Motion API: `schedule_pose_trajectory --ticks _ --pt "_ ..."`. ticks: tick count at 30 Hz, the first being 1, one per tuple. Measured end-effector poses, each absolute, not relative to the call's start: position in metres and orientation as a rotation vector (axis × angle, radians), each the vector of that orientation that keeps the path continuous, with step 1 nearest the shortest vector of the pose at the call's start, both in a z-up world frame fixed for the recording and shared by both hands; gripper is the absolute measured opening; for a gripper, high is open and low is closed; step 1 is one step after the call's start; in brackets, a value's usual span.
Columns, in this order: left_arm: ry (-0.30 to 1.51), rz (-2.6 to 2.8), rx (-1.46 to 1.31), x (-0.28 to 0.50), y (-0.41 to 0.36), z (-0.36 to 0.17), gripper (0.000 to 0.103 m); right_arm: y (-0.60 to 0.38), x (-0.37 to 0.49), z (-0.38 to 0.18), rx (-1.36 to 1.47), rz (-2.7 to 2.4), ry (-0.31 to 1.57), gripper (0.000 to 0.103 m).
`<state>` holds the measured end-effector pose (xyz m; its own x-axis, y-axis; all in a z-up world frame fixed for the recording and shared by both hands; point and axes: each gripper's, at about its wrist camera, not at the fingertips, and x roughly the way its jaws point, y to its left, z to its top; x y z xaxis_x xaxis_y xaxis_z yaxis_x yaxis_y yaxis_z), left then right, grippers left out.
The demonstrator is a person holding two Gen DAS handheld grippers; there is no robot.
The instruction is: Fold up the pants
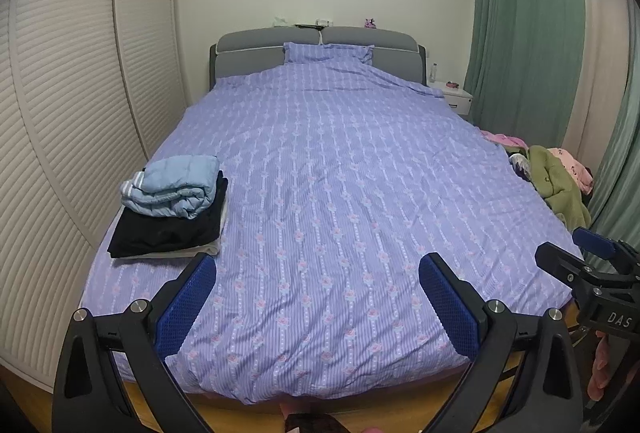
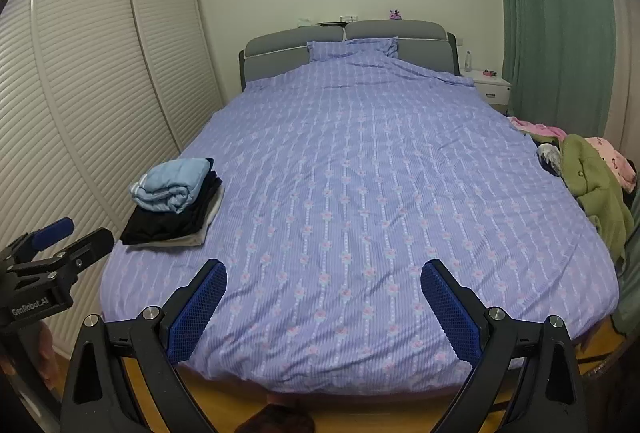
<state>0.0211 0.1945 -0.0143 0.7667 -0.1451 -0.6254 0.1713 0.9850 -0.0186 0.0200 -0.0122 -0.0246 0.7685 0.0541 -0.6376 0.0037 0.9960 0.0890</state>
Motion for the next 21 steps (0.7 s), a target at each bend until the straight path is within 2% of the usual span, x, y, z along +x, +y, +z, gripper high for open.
schedule_pose_trajectory --ticks 21 --pt "0.667 -0.196 0.057 0.017 0.183 -0.013 0.103 -0.018 0.015 -0.021 0.092 0.021 0.69 0.099"
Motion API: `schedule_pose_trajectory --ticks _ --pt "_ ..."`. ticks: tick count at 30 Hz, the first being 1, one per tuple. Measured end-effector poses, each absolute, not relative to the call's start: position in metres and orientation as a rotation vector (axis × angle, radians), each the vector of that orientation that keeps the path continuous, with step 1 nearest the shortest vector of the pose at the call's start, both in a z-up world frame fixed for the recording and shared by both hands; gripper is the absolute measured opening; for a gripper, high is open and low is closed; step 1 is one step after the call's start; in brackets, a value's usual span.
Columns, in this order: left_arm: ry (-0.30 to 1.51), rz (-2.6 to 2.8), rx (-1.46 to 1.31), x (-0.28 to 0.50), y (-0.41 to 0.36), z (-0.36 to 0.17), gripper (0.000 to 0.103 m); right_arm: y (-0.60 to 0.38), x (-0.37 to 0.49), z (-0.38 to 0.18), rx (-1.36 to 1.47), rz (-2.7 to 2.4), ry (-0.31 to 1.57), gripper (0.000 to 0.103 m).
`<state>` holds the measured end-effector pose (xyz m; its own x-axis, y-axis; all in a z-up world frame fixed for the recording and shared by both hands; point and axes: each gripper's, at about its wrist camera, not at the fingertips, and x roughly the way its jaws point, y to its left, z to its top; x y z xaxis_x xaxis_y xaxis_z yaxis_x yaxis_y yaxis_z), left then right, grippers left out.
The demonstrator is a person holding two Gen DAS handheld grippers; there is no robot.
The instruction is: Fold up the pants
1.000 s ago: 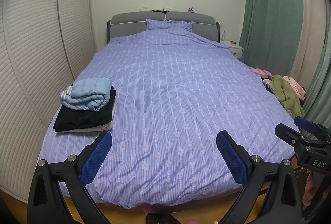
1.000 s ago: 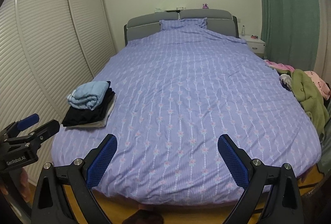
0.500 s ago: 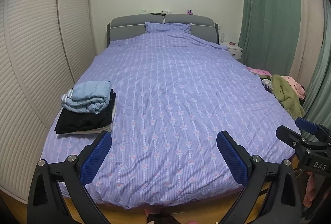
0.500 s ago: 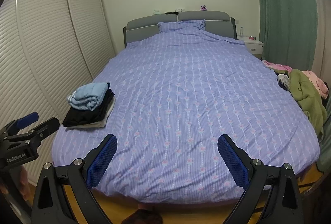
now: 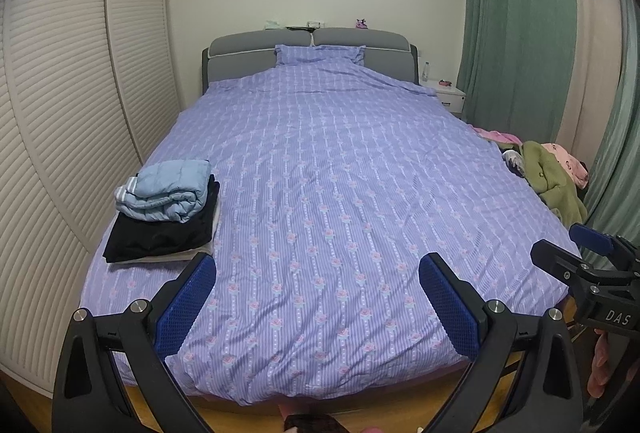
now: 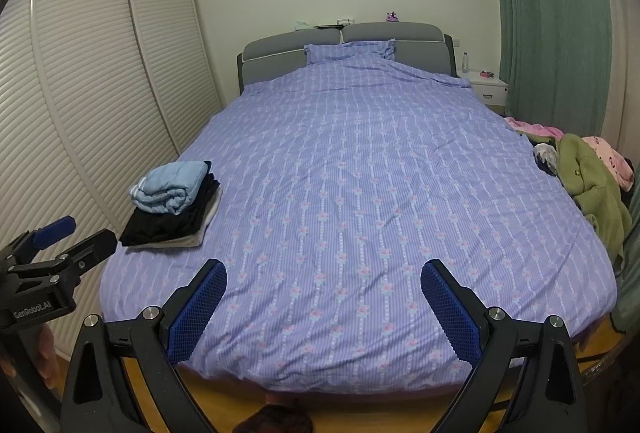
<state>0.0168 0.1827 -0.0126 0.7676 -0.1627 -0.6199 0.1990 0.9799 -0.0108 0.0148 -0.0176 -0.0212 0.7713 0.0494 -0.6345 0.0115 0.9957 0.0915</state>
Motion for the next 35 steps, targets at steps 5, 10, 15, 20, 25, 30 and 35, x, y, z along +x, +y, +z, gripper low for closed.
schedule_pose_trajectory --ticks 5,10,15,20,25,30,35 --pt "0.656 -0.179 0.084 0.0141 0.1793 -0.0131 0.103 -0.0184 0.0144 -0.0208 0.092 0.016 0.691 0.099" --pt "0.657 -0.18 0.088 0.0136 0.1773 -0.0141 0.103 -0.018 0.0143 -0.0201 0.092 0.014 0.69 0.099" --pt "0.66 -0.188 0.086 0.0147 0.1757 -0.0148 0.103 -0.0181 0.0142 -0.02 0.092 0.013 0.693 0.099" --pt "0.662 -0.192 0.088 0.0146 0.1758 -0.0153 0.103 -0.0191 0.0137 -0.02 0.092 0.011 0.693 0.099" --pt "0.663 -0.197 0.086 0.0153 0.1745 -0.016 0.103 -0.0198 0.0122 -0.0207 0.096 0.005 0.694 0.099" --pt "0.664 -0.207 0.089 0.0177 0.1725 -0.0168 0.103 -0.0212 0.012 -0.021 0.1 -0.001 0.693 0.099" --pt "0.668 -0.21 0.084 0.0199 0.1722 -0.0171 0.103 -0.0222 0.0125 -0.021 0.102 -0.006 0.694 0.099"
